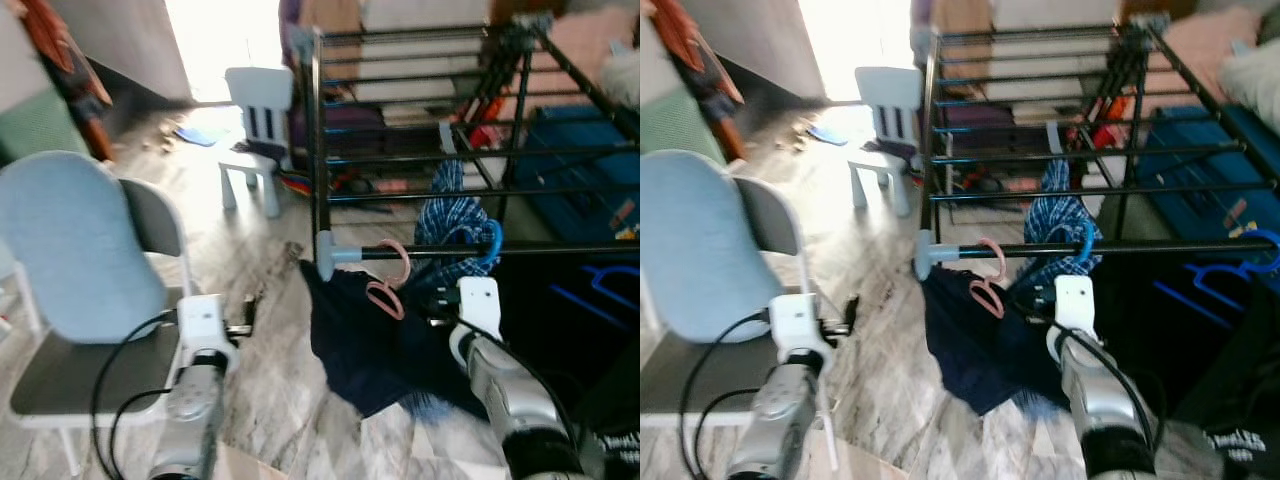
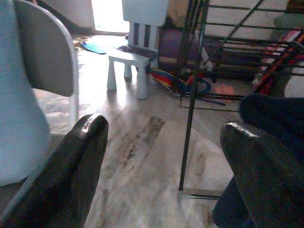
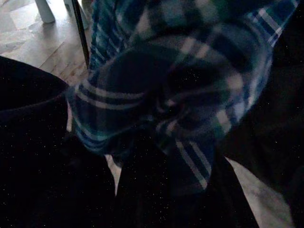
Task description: Hang hanger
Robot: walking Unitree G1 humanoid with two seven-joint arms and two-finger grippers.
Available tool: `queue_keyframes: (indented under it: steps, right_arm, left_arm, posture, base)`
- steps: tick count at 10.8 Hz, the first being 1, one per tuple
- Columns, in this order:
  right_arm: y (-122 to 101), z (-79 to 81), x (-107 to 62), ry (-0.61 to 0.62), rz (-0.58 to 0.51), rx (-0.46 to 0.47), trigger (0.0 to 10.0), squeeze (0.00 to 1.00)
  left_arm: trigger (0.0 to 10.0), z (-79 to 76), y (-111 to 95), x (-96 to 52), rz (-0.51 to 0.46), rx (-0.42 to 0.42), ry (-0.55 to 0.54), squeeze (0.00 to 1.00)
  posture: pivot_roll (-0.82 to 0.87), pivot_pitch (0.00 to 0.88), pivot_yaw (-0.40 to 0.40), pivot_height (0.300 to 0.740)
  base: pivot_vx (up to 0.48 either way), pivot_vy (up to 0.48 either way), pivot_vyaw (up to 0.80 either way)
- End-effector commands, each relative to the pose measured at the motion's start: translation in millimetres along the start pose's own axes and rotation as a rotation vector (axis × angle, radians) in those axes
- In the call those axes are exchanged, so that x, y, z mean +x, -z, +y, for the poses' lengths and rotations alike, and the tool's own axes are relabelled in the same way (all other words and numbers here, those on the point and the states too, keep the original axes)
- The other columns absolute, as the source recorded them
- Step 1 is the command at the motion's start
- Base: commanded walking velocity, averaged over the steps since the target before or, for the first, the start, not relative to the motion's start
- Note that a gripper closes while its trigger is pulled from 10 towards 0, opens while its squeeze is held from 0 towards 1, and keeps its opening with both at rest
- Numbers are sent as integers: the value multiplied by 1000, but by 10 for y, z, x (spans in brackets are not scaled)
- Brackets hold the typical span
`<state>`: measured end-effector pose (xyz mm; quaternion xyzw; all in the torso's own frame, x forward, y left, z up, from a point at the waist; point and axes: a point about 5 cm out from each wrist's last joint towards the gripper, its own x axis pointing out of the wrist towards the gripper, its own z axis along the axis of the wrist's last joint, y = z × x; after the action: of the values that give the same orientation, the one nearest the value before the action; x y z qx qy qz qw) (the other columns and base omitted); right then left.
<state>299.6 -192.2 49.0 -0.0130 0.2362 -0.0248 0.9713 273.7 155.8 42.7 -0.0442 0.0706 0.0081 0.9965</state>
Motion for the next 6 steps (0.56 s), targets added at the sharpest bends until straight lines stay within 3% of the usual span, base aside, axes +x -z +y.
queue_keyframes:
  steps: [1, 4, 6]
  right_arm:
    - [-195, -26, -32, 7, -88, -10, 10000, 0]
    - [-36, -256, -172, 30, -16, -17, 10000, 0]
    - [-27, -283, -166, 7, 19, -12, 10000, 0]
  left_arm:
    - [10000, -3, -13, -2, -3, -4, 2, 0]
    - [10000, -21, -10, 15, 5, -3, 15, 0]
    - [10000, -34, -11, 31, 9, -3, 21, 0]
  posture:
    - [-128, 0, 46, 740]
    - [-144, 0, 57, 740]
    - [-146, 0, 60, 740]
  base:
    - [0, 0, 0]
    - [0, 0, 0]
    - [0, 0, 0]
